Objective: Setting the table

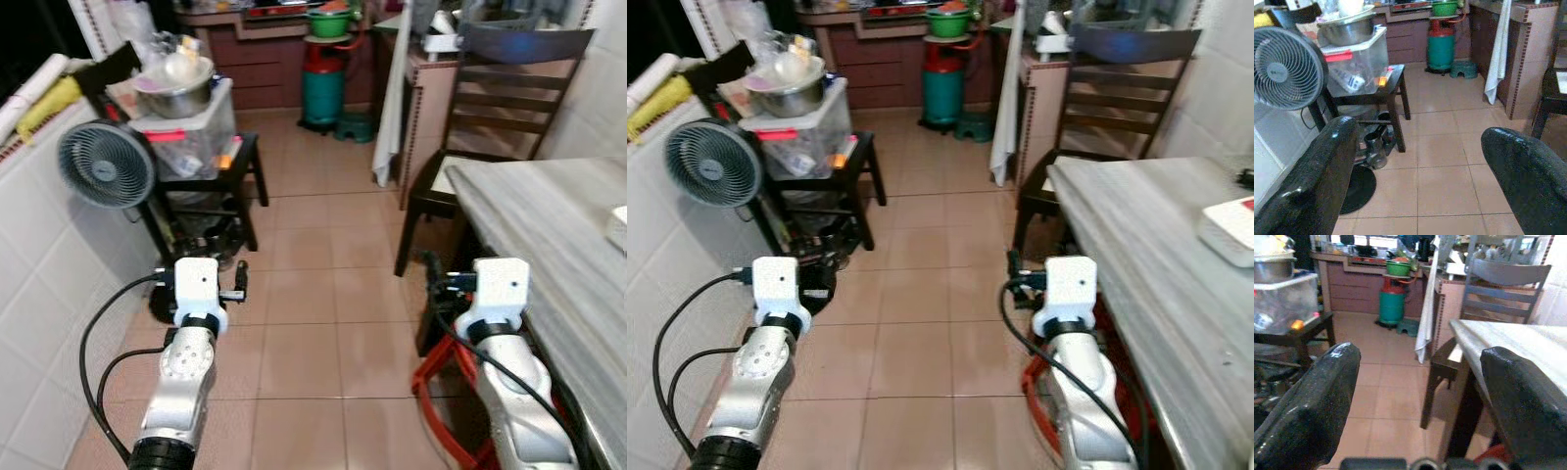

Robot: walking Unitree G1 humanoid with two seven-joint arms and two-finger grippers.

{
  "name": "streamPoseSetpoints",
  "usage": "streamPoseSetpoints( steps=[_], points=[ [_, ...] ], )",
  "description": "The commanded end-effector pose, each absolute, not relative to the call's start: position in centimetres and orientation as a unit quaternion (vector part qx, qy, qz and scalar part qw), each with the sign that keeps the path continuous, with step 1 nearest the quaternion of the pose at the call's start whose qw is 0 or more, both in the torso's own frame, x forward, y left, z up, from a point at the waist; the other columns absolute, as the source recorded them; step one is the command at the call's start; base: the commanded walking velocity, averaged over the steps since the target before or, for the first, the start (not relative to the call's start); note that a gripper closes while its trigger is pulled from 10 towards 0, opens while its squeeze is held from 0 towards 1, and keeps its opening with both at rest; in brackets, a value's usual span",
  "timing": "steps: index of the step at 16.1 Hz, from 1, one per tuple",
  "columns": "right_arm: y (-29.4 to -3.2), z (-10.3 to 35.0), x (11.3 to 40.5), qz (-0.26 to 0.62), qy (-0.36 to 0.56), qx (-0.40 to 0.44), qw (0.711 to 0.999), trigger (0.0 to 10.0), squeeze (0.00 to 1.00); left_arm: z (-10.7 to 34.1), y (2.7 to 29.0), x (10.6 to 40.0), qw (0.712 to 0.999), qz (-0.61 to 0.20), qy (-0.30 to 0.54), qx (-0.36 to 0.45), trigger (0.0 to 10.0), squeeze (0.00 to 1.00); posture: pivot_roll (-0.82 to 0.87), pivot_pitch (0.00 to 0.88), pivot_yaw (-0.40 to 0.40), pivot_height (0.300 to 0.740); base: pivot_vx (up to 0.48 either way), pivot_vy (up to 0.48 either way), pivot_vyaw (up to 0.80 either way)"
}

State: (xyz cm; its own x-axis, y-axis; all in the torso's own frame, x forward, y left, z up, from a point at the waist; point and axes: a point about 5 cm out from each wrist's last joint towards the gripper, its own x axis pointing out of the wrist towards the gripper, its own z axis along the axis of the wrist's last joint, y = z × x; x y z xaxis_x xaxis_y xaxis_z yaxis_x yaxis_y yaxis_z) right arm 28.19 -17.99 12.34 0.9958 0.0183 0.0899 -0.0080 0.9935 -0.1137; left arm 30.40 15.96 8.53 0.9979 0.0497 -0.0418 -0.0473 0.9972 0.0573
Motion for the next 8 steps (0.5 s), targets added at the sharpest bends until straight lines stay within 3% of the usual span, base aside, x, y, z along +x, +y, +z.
streamPoseSetpoints(
  steps=[1,3,4,8],
  points=[
    [-17.14,12.93,28.45,0.025,-0.055,-0.054,0.997,10.0,0.00,8.42,16.83,30.38,0.998,0.044,0.024,0.033,10.0,0.00,-0.06,0.000,0.020,0.740,0.000,0.000,0.00],
    [-17.15,12.93,28.47,0.028,-0.054,-0.055,0.997,10.0,0.00,8.38,16.80,30.37,0.998,0.047,0.023,0.032,10.0,0.00,-0.06,0.000,0.008,0.740,0.000,0.000,0.00],
    [-17.07,12.65,28.47,0.036,-0.046,-0.058,0.997,10.0,0.00,8.36,16.81,30.23,0.998,0.056,0.021,0.028,10.0,0.00,-0.03,0.000,-0.034,0.740,0.000,0.000,0.00],
    [-16.47,12.67,28.95,0.058,-0.044,-0.060,0.996,10.0,0.00,8.36,17.45,30.06,0.996,0.078,0.016,0.026,10.0,0.00,-0.02,0.000,-0.049,0.740,0.000,0.000,0.00]
  ],
)
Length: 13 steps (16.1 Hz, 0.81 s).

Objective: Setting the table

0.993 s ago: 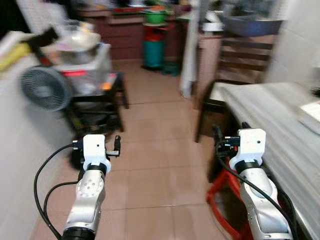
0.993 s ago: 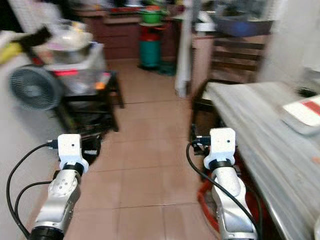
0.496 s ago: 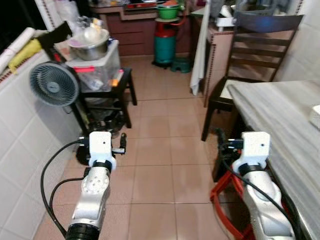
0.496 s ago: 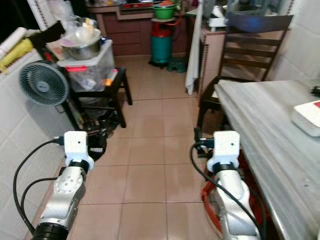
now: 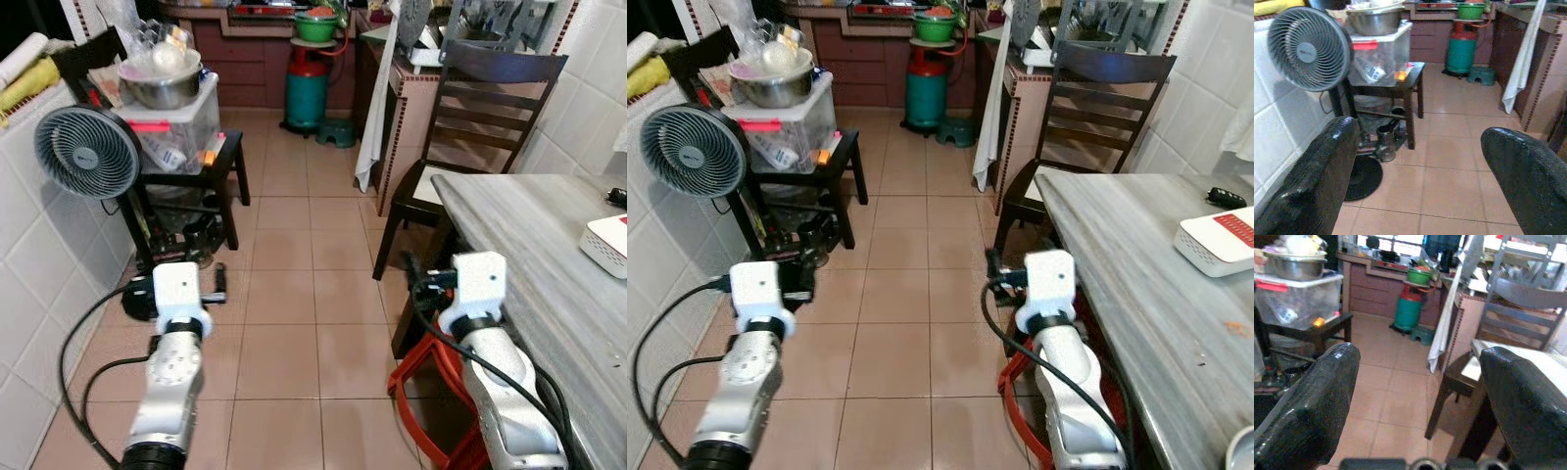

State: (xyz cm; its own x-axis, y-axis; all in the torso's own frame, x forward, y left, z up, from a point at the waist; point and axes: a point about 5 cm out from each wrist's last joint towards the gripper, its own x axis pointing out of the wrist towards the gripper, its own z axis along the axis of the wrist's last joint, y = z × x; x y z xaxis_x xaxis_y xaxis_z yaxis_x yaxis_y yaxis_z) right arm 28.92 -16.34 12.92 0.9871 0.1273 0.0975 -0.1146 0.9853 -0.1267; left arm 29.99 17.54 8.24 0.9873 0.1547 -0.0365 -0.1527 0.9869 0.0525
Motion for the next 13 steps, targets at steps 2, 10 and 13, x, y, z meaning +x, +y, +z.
streamPoseSetpoints(
  steps=[2,10,13],
  points=[
    [-16.6,12.9,29.2,0.058,-0.047,-0.061,0.995,10.0,0.00,8.3,17.5,30.0,0.996,0.080,0.017,0.025,10.0,0.00,-0.03,0.000,-0.045,0.740,0.000,0.000,0.00],
    [-17.8,12.7,29.0,0.021,-0.052,-0.057,0.997,10.0,0.00,8.6,16.9,30.3,0.998,0.060,0.014,0.034,10.0,0.00,-0.03,0.000,0.022,0.740,0.000,0.000,0.00],
    [-17.9,12.4,28.9,0.016,-0.049,-0.055,0.997,10.0,0.00,8.5,17.0,30.0,0.997,0.058,0.018,0.038,10.0,0.00,-0.02,0.000,0.038,0.740,0.000,0.000,0.00]
  ],
)
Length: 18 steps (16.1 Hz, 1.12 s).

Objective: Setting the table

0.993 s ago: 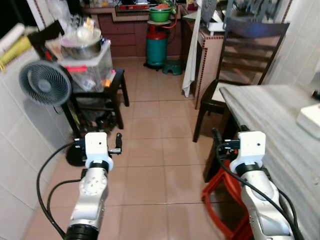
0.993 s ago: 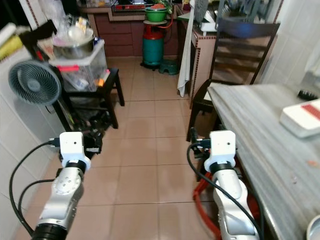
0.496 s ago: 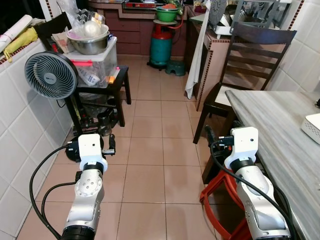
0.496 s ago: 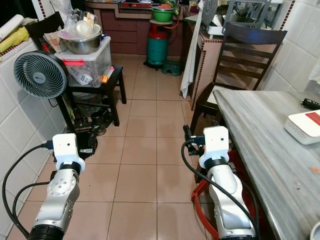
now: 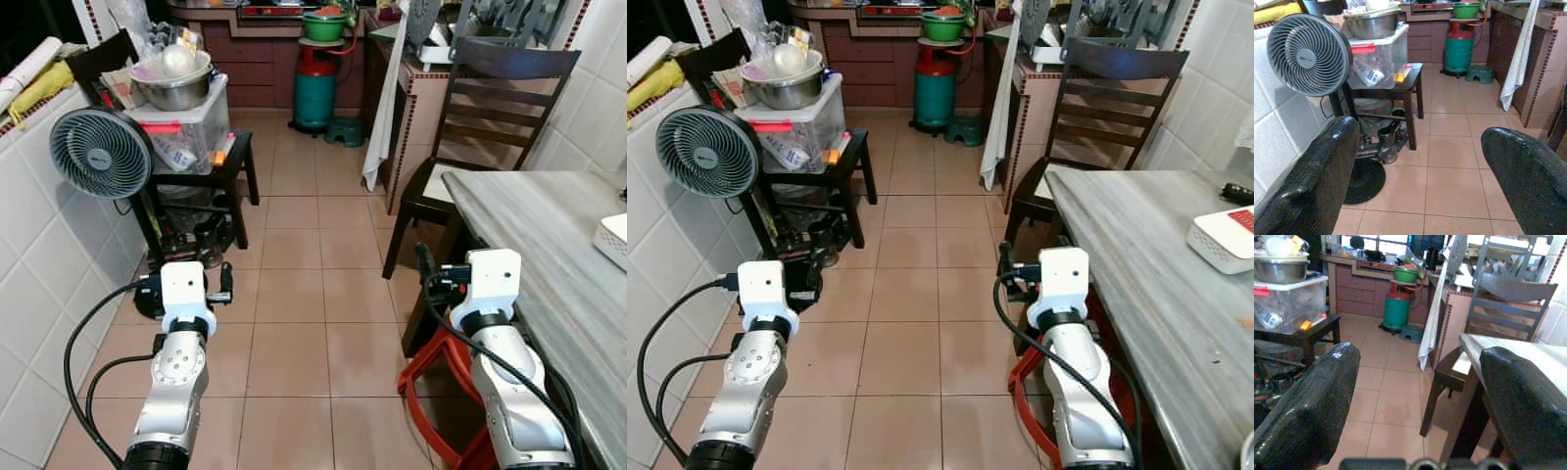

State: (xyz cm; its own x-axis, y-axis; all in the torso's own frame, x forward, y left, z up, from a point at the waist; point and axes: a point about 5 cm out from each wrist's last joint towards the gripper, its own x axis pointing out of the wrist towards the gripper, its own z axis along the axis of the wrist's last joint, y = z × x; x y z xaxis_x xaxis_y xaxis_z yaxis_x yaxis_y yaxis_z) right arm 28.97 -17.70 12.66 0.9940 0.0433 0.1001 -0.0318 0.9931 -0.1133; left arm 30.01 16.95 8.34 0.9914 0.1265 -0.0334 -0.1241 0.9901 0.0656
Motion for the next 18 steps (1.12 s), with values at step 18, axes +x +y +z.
streamPoseSetpoints(
  steps=[18],
  points=[
    [-18.04,12.73,28.19,0.013,-0.038,-0.034,0.999,10.0,0.00,8.11,16.98,29.61,0.998,0.043,0.042,0.021,10.0,0.00,-0.05,0.000,0.037,0.740,0.000,0.020,-0.31]
  ],
)
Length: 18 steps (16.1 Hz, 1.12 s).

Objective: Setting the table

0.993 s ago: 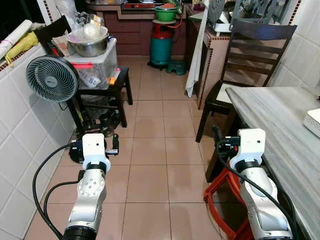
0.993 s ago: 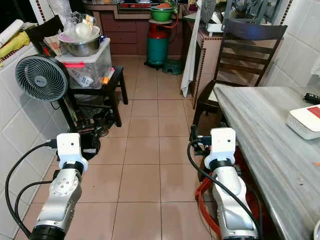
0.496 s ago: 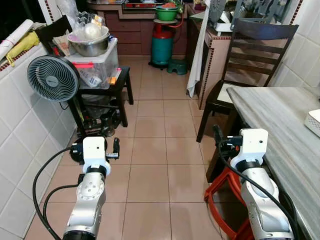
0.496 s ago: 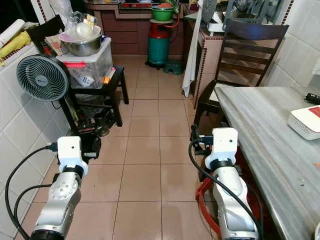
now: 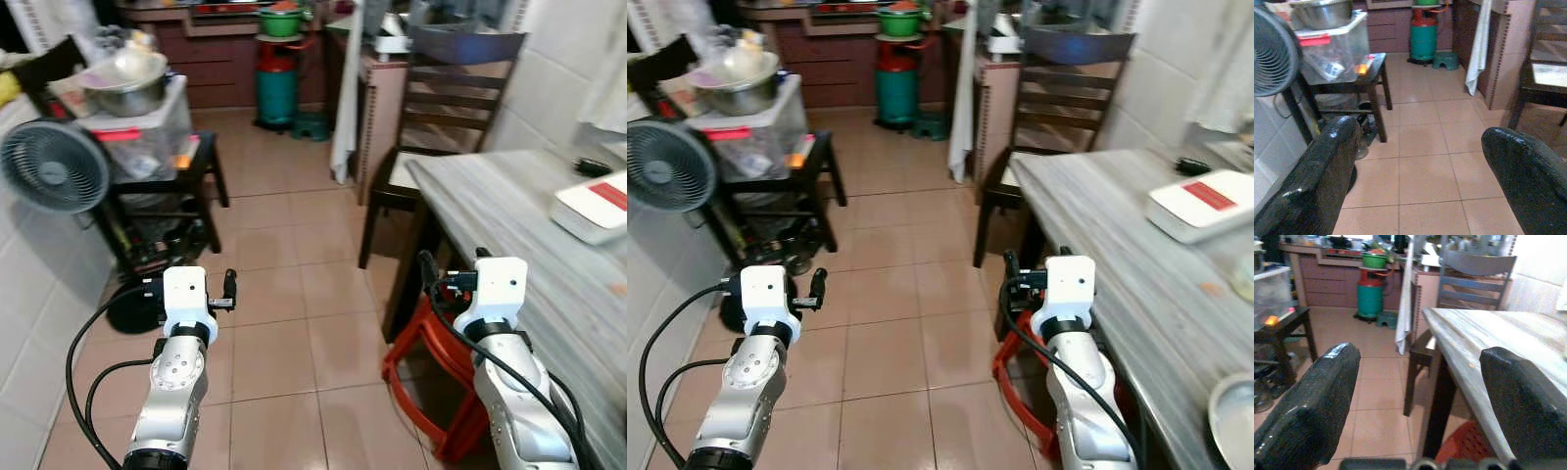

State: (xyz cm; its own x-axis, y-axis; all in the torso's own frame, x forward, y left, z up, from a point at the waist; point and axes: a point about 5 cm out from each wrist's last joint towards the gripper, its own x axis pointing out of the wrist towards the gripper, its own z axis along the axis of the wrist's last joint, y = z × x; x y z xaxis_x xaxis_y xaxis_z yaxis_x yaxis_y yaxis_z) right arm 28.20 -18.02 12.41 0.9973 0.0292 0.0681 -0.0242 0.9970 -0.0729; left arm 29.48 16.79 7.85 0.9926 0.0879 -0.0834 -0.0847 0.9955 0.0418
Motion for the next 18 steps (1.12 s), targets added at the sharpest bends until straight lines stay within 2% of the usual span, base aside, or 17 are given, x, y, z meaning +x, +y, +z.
streamPoseSetpoints(
  steps=[1,11,18],
  points=[
    [-18.05,12.75,28.14,0.012,-0.039,-0.034,0.999,10.0,0.00,8.09,16.94,29.60,0.998,0.041,0.042,0.021,10.0,0.00,-0.05,0.000,0.039,0.740,0.000,0.480,-0.54],
    [-17.97,12.85,27.98,0.011,-0.039,-0.034,0.999,10.0,0.00,8.00,16.84,29.63,0.998,0.035,0.046,0.018,10.0,0.00,-0.07,0.007,0.045,0.740,0.000,0.480,0.00],
    [-17.91,12.78,27.86,0.009,-0.036,-0.032,0.999,10.0,0.00,8.04,16.61,29.77,0.998,0.025,0.048,0.017,10.0,0.00,-0.07,0.011,0.052,0.740,0.000,0.480,-0.52]
  ],
)
